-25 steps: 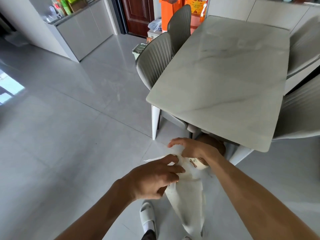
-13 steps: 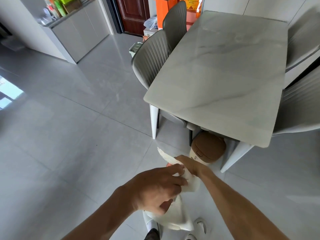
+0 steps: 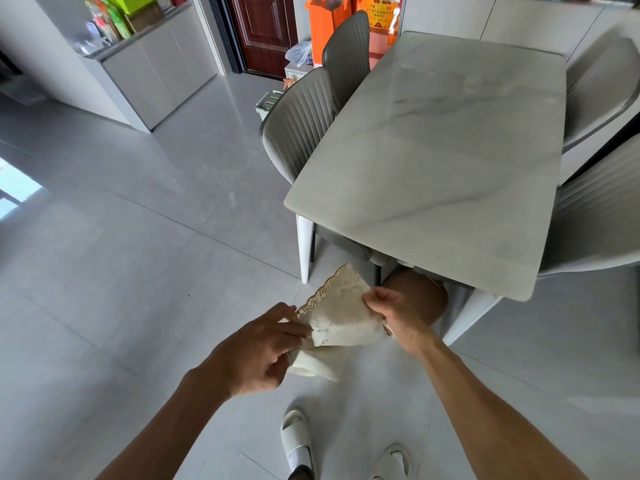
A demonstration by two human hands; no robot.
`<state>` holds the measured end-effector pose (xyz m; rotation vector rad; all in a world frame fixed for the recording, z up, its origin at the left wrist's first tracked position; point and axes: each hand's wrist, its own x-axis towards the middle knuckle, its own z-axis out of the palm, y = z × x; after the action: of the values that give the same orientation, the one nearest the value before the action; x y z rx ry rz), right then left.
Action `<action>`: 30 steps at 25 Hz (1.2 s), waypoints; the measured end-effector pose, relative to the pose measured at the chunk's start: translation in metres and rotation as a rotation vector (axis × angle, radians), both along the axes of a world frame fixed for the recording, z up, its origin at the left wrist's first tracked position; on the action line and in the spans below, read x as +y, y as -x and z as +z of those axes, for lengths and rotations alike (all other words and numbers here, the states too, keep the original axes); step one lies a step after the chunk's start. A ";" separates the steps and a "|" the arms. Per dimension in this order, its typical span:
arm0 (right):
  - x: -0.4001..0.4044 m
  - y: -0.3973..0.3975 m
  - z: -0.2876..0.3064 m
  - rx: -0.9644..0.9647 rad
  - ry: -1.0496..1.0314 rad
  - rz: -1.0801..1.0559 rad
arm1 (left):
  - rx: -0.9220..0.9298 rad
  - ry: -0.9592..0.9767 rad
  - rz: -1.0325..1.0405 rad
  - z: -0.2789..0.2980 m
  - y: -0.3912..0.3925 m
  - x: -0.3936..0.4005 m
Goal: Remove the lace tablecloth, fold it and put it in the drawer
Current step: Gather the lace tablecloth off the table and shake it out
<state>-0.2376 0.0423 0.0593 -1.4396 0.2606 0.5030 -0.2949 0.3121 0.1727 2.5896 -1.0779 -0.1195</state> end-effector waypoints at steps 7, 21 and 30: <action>0.017 -0.015 0.051 -0.431 0.132 0.048 | 0.157 0.100 0.279 -0.021 -0.005 0.034; 0.001 -0.028 0.166 -0.632 0.362 0.322 | 0.418 0.736 0.433 -0.002 -0.064 -0.064; -0.010 -0.027 0.166 -0.574 0.314 0.187 | 0.527 0.872 0.486 -0.013 -0.058 -0.080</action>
<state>-0.2103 0.0324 0.2254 -1.8592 -0.2684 0.1835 -0.2368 0.2323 0.1599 1.7849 -0.1981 -0.1563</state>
